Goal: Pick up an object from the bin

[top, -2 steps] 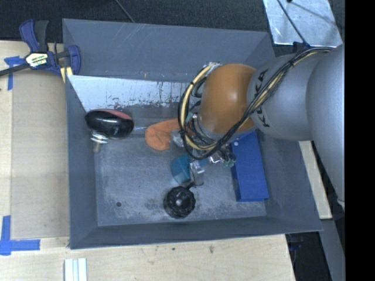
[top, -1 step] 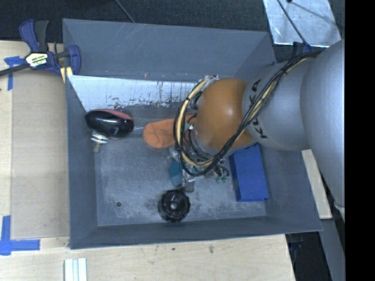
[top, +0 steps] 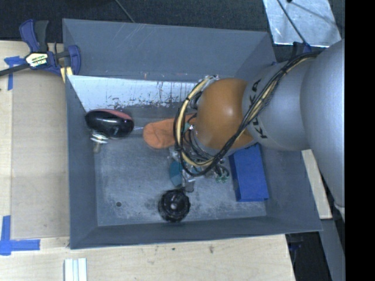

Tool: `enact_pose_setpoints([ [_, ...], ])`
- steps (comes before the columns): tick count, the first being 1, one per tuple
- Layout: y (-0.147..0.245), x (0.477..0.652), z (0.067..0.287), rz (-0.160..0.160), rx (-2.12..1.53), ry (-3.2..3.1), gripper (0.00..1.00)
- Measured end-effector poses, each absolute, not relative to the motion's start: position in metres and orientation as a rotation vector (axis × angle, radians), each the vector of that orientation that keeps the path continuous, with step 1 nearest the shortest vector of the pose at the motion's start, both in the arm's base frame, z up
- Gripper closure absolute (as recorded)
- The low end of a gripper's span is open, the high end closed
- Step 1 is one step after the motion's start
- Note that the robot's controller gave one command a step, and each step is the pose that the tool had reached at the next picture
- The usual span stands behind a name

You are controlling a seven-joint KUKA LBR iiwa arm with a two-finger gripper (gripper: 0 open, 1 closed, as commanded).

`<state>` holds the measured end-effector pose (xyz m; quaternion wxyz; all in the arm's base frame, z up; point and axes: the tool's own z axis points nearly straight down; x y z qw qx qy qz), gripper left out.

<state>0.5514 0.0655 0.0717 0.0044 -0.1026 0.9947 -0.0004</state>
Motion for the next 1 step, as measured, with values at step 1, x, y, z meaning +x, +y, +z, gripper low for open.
enact_pose_setpoints([
  [1, 0.0638, 0.5529, 0.2675, 0.001, -0.38, 3.123, 1.0],
])
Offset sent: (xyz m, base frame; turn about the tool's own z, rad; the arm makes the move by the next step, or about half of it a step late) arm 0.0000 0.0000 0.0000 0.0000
